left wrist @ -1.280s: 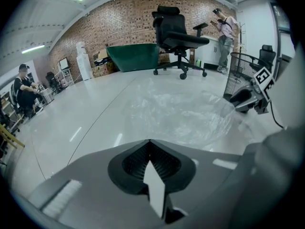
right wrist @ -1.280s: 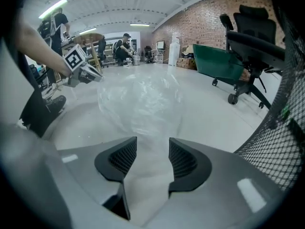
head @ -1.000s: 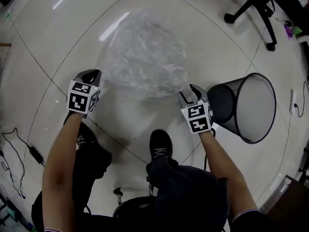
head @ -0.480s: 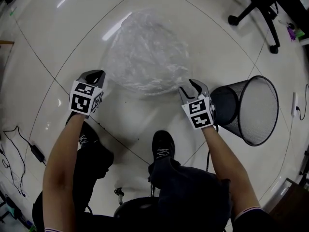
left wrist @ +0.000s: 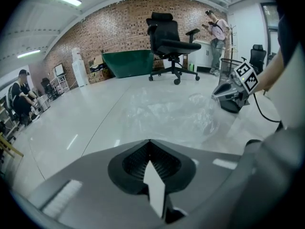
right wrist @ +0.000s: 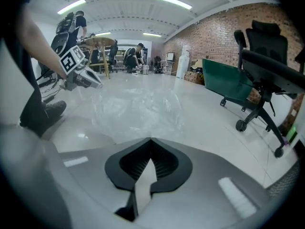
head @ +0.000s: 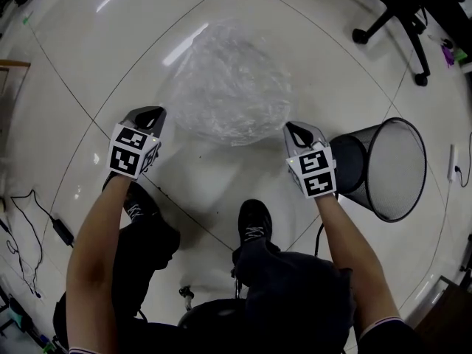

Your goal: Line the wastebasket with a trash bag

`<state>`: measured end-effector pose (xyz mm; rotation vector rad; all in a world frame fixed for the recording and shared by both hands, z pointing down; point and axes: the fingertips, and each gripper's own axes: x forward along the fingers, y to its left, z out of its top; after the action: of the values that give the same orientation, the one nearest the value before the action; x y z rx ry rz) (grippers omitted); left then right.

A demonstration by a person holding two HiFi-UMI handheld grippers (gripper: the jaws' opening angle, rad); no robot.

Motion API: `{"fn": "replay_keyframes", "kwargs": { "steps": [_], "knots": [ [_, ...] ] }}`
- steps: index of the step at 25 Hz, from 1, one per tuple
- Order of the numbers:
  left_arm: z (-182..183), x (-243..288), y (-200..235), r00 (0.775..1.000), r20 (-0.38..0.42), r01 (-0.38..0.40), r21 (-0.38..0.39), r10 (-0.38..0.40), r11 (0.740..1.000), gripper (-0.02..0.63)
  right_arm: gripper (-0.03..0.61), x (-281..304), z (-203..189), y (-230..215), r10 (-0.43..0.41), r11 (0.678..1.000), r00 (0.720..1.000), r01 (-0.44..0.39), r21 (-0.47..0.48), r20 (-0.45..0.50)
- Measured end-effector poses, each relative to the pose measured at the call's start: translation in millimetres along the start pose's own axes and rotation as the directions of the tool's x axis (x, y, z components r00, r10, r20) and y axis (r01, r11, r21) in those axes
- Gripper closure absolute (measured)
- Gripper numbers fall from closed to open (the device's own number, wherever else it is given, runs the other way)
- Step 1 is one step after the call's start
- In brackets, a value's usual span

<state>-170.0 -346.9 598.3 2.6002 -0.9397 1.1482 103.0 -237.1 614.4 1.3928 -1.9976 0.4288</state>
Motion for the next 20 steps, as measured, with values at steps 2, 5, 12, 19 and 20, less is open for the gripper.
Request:
{"fn": "replay_keyframes", "kwargs": {
  "steps": [2,5,12,19,20],
  "knots": [
    [13,-8,-3,1.000,0.029,0.007,0.030,-0.008,1.000,0.601,0.577,-10,16,-2,-0.005,1.000,0.999,0.004,0.017,0.036],
    [31,-25,-4,0.998,0.048,0.043,0.102,-0.048,0.994,0.601,0.577,-28,45,-4,-0.006,0.999,0.996,0.002,0.042,0.089],
    [73,-78,-2,0.994,0.053,0.077,0.216,-0.091,0.973,0.601,0.577,-76,106,-6,-0.005,1.000,0.978,-0.001,0.030,0.207],
    [149,-130,3,0.968,0.250,-0.012,0.173,-0.032,0.985,0.601,0.577,-127,154,-15,-0.059,0.998,0.957,0.053,0.028,0.283],
    [159,-137,0,0.961,0.273,-0.015,0.172,-0.033,0.985,0.601,0.577,-137,163,-17,-0.069,0.998,0.953,0.063,0.029,0.296]
  ]
}}
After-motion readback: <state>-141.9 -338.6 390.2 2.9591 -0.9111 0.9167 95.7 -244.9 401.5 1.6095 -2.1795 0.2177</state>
